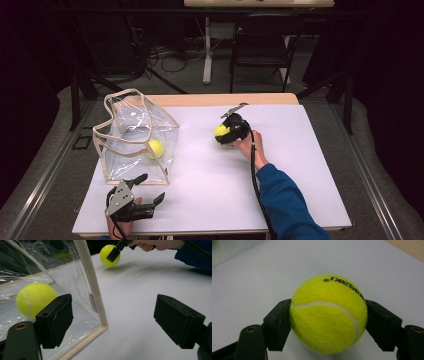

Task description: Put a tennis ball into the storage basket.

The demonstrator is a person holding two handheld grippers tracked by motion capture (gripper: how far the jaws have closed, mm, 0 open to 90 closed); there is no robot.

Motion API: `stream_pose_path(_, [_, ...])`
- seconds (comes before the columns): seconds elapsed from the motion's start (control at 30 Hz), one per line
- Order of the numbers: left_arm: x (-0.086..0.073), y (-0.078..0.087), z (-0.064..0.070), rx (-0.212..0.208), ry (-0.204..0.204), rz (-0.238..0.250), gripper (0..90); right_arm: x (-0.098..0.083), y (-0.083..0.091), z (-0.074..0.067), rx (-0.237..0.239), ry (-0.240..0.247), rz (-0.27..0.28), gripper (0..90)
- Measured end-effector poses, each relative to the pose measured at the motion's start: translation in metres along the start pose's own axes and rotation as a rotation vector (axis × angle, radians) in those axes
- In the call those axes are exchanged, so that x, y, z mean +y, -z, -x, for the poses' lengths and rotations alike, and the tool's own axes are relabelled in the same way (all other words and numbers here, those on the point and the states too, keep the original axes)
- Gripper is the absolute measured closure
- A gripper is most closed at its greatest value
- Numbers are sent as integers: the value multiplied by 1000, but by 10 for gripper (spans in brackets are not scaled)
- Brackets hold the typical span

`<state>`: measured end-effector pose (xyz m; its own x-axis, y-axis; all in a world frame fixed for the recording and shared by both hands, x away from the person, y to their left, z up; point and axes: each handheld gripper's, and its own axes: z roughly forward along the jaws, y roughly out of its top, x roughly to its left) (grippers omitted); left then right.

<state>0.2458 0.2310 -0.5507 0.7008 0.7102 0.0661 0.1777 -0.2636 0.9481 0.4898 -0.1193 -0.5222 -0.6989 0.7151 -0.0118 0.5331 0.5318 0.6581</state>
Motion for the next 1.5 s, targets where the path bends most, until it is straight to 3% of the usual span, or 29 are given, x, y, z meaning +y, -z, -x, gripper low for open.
stream_pose_path(0.97, [0, 1, 0, 2, 0, 0, 161, 8, 32, -13, 13, 72, -28, 265])
stream_pose_path(1.5, [0, 1, 1, 8, 1, -3, 160, 15, 37, -28, 32, 121, -39, 266])
